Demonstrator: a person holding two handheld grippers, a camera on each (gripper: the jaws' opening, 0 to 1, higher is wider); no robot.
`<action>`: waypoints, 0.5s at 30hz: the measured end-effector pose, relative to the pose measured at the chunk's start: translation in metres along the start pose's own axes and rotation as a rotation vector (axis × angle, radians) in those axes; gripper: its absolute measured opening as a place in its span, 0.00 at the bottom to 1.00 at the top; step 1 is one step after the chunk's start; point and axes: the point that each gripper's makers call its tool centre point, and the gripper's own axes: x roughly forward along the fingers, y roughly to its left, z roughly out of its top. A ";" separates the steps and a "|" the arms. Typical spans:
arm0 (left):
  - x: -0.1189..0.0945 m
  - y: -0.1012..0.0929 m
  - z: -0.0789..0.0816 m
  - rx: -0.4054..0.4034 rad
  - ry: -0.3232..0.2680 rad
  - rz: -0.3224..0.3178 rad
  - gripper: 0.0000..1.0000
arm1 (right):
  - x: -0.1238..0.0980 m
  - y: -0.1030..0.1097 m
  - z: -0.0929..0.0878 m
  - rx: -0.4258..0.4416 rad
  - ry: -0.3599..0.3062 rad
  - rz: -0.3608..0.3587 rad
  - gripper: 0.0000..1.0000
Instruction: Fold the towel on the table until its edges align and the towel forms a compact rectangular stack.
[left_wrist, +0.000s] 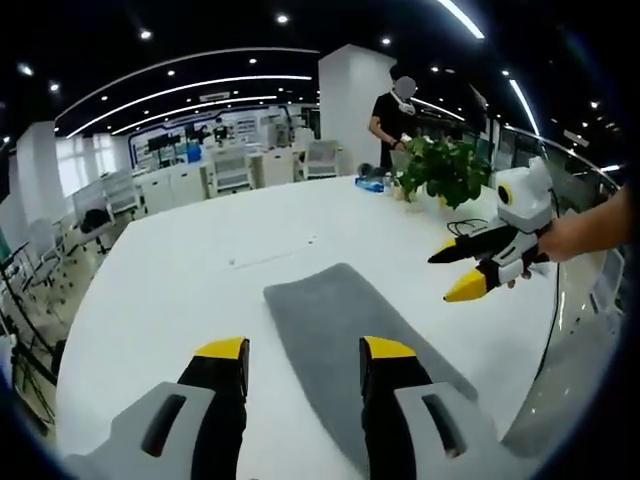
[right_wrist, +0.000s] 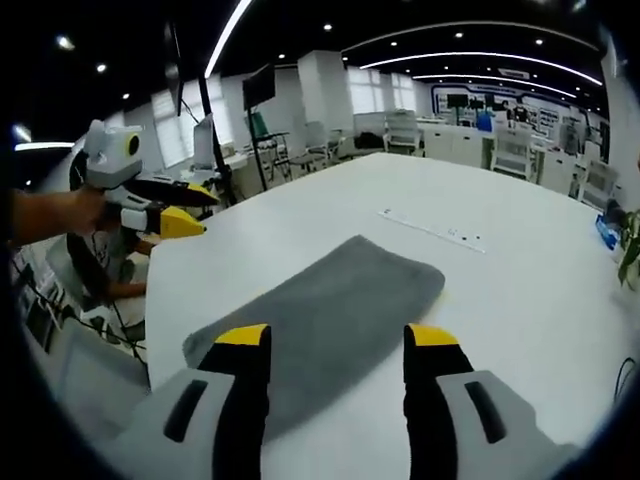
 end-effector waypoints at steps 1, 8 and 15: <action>0.001 0.000 -0.001 0.002 0.007 -0.003 0.46 | 0.000 -0.001 -0.001 0.001 0.000 -0.001 0.52; 0.014 0.000 -0.017 0.030 0.060 -0.031 0.44 | 0.006 -0.005 -0.014 0.002 0.035 -0.016 0.49; 0.024 -0.006 -0.035 0.087 0.119 -0.077 0.41 | 0.015 0.004 -0.028 -0.035 0.093 -0.012 0.45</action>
